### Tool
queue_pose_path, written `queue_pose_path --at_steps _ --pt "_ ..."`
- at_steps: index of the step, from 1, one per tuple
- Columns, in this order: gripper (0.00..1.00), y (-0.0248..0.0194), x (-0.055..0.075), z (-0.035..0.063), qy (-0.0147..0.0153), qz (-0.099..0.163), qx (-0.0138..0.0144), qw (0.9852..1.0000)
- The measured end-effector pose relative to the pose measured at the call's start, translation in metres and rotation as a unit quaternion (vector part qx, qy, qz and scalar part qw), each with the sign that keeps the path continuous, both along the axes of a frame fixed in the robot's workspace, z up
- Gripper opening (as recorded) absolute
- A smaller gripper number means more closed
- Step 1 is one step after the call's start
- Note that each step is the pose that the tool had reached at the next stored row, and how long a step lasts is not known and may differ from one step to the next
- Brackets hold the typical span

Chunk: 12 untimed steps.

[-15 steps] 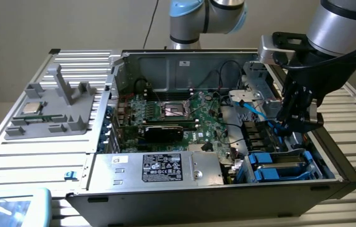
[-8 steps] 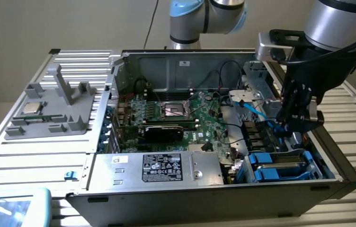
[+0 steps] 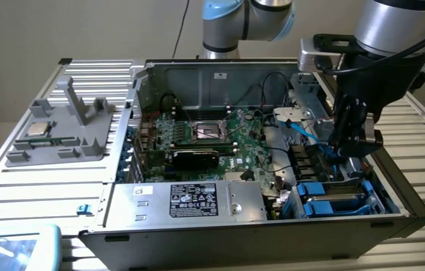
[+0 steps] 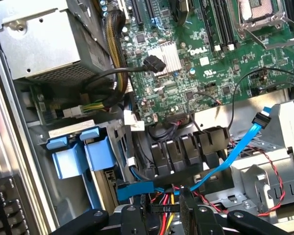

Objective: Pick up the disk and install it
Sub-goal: 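Insert the first disk wire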

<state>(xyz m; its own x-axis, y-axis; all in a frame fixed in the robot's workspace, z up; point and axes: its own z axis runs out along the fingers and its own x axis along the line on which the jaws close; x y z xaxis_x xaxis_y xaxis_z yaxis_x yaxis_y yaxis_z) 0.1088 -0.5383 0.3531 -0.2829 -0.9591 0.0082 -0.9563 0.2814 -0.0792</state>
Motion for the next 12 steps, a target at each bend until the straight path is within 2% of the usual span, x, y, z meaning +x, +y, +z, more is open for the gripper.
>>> queue_pose_path --at_steps 4,12 --pt "0.38 0.0 -0.0027 -0.0022 -0.0024 -0.007 -0.0005 1.0" --pt "0.38 -0.0005 -0.0033 -0.0066 -0.0031 -0.034 -0.0007 0.9994"
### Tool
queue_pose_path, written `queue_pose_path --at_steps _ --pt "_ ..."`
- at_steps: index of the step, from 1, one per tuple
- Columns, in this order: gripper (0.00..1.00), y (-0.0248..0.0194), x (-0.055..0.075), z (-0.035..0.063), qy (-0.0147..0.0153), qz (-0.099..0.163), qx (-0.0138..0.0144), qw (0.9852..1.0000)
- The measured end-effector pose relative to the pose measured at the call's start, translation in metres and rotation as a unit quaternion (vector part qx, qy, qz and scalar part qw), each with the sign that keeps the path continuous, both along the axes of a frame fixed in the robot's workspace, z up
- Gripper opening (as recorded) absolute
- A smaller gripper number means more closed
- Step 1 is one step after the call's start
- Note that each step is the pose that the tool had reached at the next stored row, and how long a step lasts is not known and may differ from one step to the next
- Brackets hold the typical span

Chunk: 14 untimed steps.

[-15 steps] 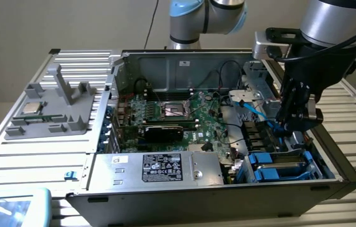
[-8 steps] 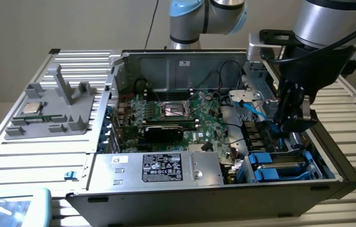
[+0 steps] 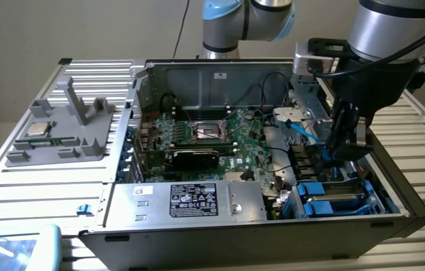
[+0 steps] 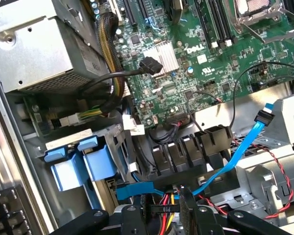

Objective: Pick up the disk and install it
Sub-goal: 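Insert the first disk wire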

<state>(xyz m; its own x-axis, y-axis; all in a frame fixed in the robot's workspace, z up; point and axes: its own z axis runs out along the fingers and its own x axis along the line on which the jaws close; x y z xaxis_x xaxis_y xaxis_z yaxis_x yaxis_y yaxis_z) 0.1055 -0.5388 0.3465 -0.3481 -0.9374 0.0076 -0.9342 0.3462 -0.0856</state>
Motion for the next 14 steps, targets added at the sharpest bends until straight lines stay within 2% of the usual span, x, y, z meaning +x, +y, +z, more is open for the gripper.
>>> queue_pose_path --at_steps 7,14 --pt "0.38 -0.0001 0.0002 -0.002 0.0 -0.019 0.0001 0.9998" --pt "0.38 -0.0001 0.0004 -0.0041 -0.0001 -0.023 -0.0001 0.9997"
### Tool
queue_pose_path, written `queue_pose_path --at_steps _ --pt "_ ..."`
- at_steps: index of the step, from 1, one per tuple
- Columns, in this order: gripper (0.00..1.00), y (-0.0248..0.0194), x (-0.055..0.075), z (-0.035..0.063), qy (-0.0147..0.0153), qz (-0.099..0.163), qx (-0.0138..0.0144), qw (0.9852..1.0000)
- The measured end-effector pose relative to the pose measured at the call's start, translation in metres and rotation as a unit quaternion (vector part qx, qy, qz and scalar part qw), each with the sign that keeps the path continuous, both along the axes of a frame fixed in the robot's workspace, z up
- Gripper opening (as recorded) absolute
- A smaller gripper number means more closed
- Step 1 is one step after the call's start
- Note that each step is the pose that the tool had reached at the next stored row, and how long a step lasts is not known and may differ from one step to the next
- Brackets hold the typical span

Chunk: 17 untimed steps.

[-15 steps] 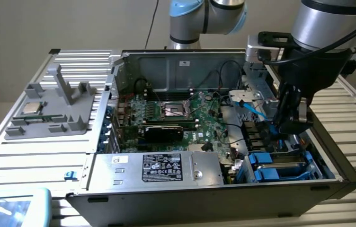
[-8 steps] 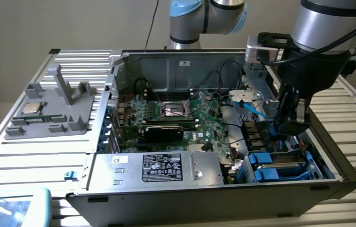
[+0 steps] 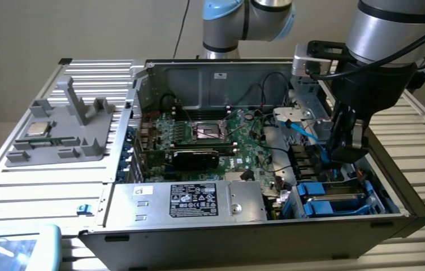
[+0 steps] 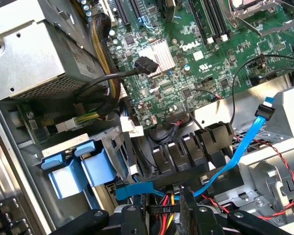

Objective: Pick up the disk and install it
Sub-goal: 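Insert the first disk wire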

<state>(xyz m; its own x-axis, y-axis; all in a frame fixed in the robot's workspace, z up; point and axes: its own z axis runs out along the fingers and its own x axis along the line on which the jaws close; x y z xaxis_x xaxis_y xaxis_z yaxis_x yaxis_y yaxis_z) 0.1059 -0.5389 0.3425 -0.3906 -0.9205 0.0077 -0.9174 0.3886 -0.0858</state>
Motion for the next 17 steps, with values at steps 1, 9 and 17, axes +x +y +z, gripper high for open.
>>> queue_pose_path --at_steps 1,9,17 --pt "0.38 0.0 0.0 0.0 0.0 0.0 0.0 1.0" --pt "0.46 0.0 0.0 0.0 0.0 0.0 0.0 1.0" --pt "0.53 0.0001 0.0 0.001 -0.0002 0.0 0.0001 1.0"
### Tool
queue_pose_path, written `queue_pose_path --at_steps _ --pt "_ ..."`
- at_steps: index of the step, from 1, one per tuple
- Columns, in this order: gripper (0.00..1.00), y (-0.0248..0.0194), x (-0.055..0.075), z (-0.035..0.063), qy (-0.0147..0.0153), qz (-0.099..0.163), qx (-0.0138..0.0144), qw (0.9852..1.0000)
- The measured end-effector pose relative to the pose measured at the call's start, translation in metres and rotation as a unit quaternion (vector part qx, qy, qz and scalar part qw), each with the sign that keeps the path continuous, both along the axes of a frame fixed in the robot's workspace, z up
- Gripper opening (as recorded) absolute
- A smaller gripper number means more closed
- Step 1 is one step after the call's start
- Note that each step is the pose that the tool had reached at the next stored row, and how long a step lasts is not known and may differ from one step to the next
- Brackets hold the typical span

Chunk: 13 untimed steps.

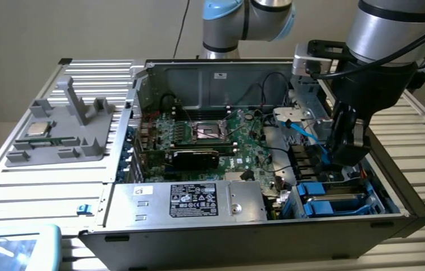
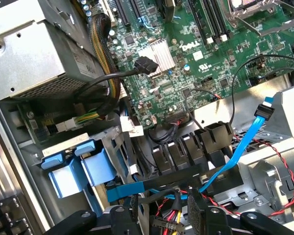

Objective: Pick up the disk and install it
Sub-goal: 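Insert the first disk wire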

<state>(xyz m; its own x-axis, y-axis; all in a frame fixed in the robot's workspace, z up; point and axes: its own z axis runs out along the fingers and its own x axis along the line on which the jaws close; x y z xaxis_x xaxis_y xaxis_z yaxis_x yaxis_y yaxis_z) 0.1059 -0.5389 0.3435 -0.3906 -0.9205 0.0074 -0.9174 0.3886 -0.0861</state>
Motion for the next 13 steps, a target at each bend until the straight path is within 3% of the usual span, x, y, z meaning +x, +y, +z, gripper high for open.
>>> queue_pose_path --at_steps 13 --pt "0.53 -0.0001 0.0 0.0012 0.0 0.0 -0.0003 1.0"
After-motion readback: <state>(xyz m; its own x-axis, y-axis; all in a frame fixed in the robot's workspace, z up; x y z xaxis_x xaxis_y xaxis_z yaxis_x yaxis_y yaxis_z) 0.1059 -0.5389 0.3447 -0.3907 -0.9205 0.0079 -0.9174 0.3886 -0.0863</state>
